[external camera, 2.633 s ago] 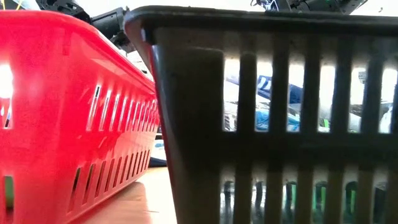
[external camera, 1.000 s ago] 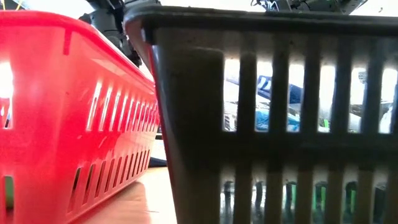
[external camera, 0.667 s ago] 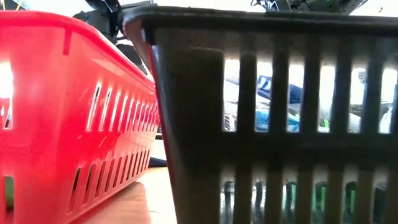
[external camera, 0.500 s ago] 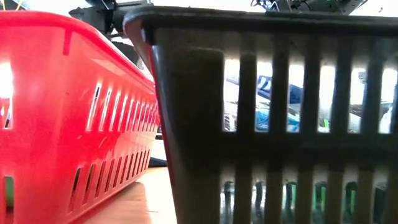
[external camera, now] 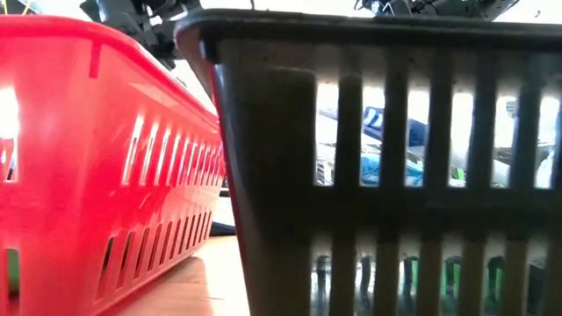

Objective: Pick & Place Travel size toiletries
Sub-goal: Put the top blue shaving cream into the top black bin

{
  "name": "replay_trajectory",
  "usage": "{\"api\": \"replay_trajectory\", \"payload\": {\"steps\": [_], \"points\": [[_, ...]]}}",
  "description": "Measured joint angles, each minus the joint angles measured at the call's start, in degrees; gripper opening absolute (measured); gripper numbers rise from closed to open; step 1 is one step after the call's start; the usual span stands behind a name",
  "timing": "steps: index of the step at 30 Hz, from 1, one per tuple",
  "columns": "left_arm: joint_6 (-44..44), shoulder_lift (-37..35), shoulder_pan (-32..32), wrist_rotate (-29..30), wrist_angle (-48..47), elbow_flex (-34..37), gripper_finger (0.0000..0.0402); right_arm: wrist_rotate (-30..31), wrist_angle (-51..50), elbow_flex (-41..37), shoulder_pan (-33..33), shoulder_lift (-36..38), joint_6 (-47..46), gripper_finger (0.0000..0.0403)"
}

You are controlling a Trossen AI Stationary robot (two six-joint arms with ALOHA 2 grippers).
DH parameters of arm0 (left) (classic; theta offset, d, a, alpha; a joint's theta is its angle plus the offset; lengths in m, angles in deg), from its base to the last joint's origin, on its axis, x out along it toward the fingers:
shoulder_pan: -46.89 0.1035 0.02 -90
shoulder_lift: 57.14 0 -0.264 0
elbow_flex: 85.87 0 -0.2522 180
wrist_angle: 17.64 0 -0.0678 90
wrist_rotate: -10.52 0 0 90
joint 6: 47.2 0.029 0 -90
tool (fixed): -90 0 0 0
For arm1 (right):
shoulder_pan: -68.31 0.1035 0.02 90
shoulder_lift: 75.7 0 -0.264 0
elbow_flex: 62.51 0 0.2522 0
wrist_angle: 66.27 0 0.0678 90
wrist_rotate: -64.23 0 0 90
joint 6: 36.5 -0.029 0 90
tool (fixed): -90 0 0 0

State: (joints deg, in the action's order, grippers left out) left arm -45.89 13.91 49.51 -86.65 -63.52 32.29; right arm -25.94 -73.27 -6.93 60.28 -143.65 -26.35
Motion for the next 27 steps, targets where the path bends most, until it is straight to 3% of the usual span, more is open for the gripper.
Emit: {"api": "replay_trajectory", "payload": {"steps": [6, 20, 27], "points": [[-3.06, -0.14, 0.00, 0.09, 11.42, 7.92, 0.0000, -0.01, -0.10, -0.02, 0.00, 0.00, 0.00, 0.0025], [-4.61, -0.03, 0.00, 1.80, 12.29, 7.92, 0.0002, 0.00, 0.36, -0.02, 0.00, 0.00, 0.02, 0.0025], [-6.77, -0.01, 0.02, 6.31, 12.27, 7.92, 0.0066, 0.00, 0.36, -0.01, -0.01, 0.00, 0.02, 0.0025]]}}
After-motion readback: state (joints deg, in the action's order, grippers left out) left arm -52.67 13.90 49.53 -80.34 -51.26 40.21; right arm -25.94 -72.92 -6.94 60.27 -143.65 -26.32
